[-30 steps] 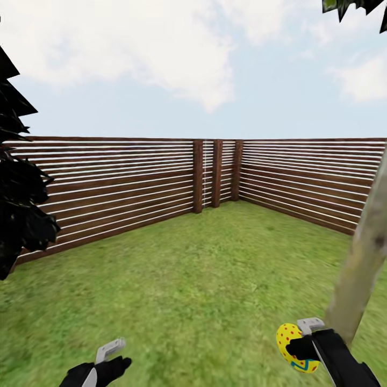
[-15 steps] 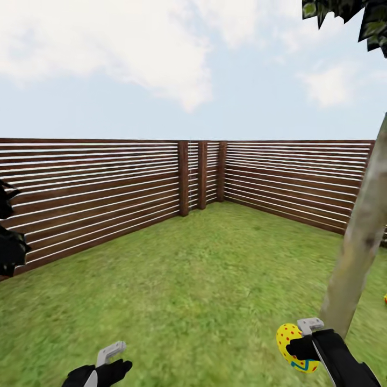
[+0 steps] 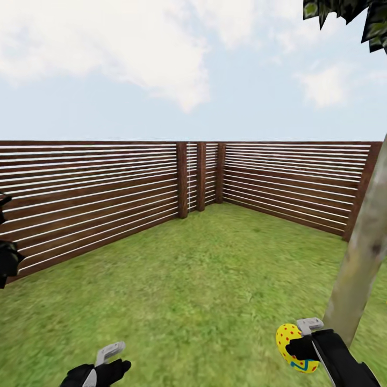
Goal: Take the three Easter eggs out of the wicker basket on the lawn in the garden, then place them on the lawn next to a single tree (choose any tree) so that all three eggs are next to the same tree and none are left in the basket.
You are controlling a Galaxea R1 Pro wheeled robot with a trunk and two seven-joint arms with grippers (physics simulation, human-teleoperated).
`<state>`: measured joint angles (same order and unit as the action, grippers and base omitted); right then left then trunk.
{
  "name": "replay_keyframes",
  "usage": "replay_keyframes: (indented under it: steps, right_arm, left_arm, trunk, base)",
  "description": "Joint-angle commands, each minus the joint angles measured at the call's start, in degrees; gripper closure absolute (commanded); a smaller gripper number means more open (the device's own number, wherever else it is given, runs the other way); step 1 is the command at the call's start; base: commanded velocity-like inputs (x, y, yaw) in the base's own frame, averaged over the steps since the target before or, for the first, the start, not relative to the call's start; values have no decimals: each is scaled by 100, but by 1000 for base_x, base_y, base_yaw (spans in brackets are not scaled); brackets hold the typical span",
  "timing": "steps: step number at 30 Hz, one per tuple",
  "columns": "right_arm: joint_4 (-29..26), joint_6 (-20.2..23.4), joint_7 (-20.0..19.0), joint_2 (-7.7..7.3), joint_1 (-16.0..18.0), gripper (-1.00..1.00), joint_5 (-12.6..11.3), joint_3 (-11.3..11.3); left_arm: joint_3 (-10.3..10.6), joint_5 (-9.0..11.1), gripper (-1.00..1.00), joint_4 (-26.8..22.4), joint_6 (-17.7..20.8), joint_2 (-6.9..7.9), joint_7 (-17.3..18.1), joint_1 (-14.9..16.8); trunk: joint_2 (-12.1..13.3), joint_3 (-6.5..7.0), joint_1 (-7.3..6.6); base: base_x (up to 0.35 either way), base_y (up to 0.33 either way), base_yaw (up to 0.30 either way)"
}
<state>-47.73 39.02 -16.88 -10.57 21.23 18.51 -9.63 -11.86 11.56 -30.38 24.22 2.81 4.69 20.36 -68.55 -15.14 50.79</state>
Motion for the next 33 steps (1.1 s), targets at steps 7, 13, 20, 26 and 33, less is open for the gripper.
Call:
replay_keyframes:
  steps: [7, 13, 20, 26, 33]
  right_arm:
    - [1, 17, -52, 15, 4, 100, 66, -4]
    - [6, 17, -52, 36, 4, 100, 72, -4]
    - [4, 17, -42, 48, 4, 100, 65, -2]
    - [1, 17, -43, 51, 4, 100, 65, -4]
    - [2, 17, -42, 55, 4, 100, 65, 5]
  left_arm:
    - [-43, 22, -100, -78, 521, 41, 21, 3]
    - [-44, 11, -100, -1095, 734, 38, -114, 3]
    - [-32, 13, -100, -1612, 1283, 3, -201, 3]
    - [-13, 31, -100, -1588, 1284, -48, -209, 3]
    - [-9, 17, -100, -1542, 1149, -62, -206, 3]
  trunk:
    - [277, 118, -154]
    - [518, 226, -286]
    - [799, 352, -440]
    - [1039, 460, -571]
    - [1320, 585, -725]
  base:
    - [0, 0, 0]
    - [0, 0, 0]
    - [0, 0, 0]
    - [0, 0, 0]
    - [250, -86, 0]
